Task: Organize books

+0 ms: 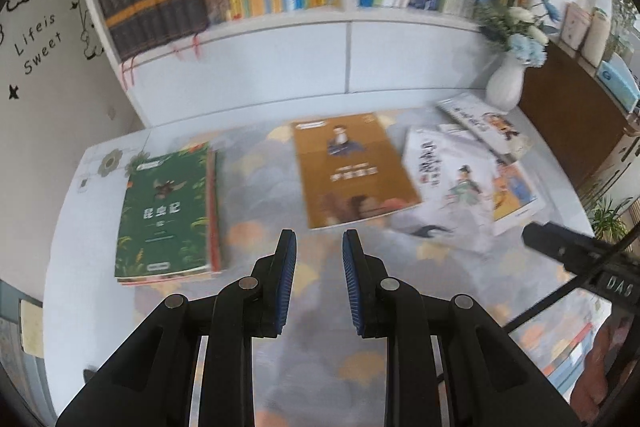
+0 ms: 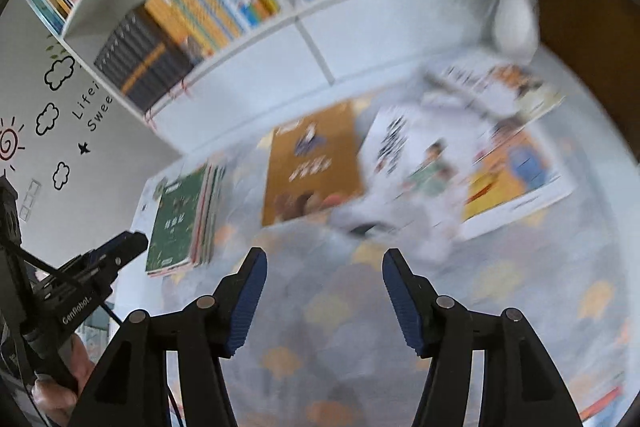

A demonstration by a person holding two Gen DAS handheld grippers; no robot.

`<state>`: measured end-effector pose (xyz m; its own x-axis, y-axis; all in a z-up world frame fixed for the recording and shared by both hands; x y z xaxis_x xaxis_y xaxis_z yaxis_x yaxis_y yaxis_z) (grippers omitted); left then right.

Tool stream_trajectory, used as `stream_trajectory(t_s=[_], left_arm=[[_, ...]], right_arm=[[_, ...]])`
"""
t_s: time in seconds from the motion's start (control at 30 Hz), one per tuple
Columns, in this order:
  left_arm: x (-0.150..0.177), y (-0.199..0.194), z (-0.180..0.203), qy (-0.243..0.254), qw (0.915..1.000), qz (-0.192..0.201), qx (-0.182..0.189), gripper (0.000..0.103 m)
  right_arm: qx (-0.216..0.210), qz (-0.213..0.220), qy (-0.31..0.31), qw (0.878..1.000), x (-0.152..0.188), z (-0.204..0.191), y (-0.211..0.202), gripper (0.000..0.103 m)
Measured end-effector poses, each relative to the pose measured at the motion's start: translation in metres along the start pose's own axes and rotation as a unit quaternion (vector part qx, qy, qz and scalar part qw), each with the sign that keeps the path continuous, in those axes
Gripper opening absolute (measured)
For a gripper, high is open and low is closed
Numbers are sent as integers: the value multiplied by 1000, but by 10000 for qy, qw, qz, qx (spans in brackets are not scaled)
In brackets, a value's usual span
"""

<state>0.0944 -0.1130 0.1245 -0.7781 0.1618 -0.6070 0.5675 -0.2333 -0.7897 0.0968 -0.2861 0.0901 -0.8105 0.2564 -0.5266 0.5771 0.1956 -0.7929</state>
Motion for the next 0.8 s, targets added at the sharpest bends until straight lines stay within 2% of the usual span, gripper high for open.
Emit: stream_trajectory(t_s=[0.17,0.37,0.53,0.67,0.8], left_arm=[[-5,-3,49,32,9999,100,35,22],[-7,3,85,161,9996,197,-123,22],[-8,13,84,-120,9998,150,-39,28],[-6,31,68,-464,9989,12,-30,48],[-2,57,50,-544,9982,-206,-156,49]], right_arm=[[247,325,-233,9989,-17,39,-34,59],[261,325,-342,9985,-23,72,-46,59],[264,381,-474,9978,-37,83,-45,59],[195,305,-471,9982,-47,88,-31,63],[134,127,-534,9984,-52,88,-6,64]])
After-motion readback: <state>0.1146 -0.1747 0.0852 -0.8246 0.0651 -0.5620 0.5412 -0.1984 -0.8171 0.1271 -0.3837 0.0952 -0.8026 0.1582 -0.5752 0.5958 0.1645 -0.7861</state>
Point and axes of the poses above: each gripper's, at about its wrist camera, not at the fingertips, and y roughly the way its jaws point, z to its right, x to its underside, the point moved 10 cm from there along y, roughly the way its jaws point, and after that the axes turned 8 degrees about x, right-handed, at the moved point
